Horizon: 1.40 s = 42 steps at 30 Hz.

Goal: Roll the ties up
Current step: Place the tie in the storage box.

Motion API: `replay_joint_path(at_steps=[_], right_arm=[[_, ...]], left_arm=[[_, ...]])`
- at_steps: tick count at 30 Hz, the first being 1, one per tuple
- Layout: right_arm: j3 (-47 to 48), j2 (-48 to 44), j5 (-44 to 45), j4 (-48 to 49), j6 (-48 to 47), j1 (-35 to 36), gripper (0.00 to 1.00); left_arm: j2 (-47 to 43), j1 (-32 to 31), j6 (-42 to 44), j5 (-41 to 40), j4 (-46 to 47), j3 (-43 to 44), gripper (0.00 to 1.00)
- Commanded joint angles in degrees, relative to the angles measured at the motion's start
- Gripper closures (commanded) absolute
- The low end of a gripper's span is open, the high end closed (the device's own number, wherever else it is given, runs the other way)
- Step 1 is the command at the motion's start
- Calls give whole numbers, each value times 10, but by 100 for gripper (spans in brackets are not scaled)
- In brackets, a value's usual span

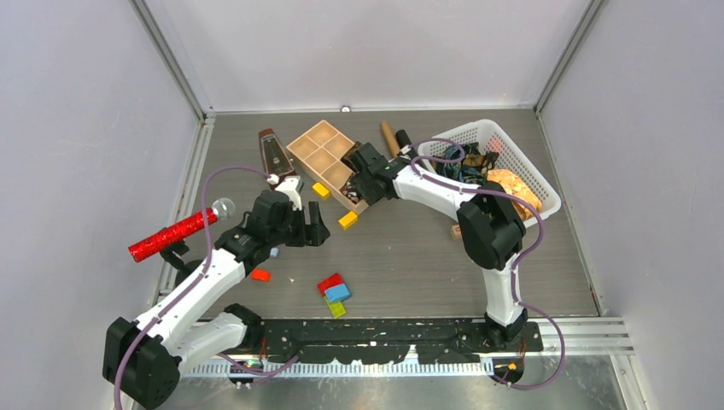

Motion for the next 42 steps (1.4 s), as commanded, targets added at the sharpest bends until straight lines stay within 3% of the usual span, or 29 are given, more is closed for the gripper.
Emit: replay_joint_path(at_steps=[1,9,13,35,42], right_arm=[[20,9,47,-31,-1,-2,47],[29,-15,61,-48,-25,-2,29],[28,-29,62,-49,-35,-2,26],[-7,-98,93,-61,-63,3,21],[-42,-135,86,-33,-133,3,23]], left_arm=[[-14,4,-4,0,-5,9,25],[-12,4,-5,0,-8,16,25],[-9,4,-6,1,-7,19,25],[-2,4,-5,-1,-9,22,25],[2,4,-2,-7,-8,31,25]])
